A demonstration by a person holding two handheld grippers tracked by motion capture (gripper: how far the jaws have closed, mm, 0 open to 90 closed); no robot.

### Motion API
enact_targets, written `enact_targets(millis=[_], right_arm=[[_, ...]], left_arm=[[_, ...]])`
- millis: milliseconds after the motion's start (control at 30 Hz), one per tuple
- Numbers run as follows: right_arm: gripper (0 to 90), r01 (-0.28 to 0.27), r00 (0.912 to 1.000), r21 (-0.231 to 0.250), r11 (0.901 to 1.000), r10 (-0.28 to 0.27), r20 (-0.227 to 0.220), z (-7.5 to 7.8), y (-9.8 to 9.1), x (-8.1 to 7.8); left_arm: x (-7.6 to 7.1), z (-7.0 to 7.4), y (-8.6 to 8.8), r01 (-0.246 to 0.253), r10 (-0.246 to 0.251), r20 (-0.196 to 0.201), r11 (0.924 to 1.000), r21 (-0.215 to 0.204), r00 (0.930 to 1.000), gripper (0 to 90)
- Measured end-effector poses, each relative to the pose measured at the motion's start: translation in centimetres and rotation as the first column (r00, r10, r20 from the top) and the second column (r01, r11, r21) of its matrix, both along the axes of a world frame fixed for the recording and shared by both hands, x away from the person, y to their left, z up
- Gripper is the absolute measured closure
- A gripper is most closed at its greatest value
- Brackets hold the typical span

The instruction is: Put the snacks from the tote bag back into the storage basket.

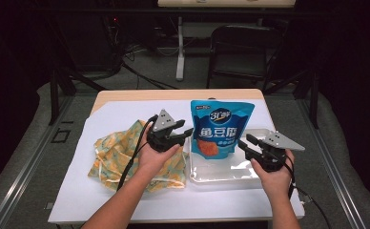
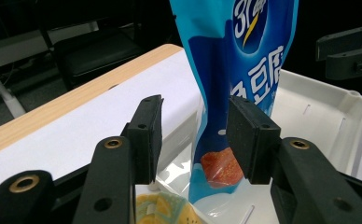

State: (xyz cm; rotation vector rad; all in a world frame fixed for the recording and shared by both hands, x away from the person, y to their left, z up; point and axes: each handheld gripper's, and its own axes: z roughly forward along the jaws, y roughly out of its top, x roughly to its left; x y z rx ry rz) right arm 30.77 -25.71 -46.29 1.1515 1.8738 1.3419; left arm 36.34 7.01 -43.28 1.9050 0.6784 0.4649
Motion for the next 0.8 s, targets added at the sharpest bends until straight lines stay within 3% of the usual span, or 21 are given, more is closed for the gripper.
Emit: enact_targets(millis=[233, 533, 800], right_arm=[[59.4, -0.024, 0.9994, 0.003, 0.9997, 0.024, 0.024, 0.9, 1.0, -0.6], [59.8, -0.103, 0.9937, -0.021, 0.9945, 0.104, 0.042, 1.7, 3.0, -1.0], [59.7, -0.196, 0.9795, -0.041, 0.9798, 0.197, 0.041, 1.7, 5.7, -0.7]], left_arm=[[-0.7, 0.6, 0.7, -0.003, 0.003, 0.014, 0.9999, 0.011, 0.9999, 55.8], [-1.8, 1.2, 2.2, -0.010, 0.009, 0.028, 0.9999, 0.009, 0.9996, 55.4], [-2.8, 1.2, 4.7, -0.045, 0.045, 0.023, 0.9990, 0.005, 0.9987, 54.1]])
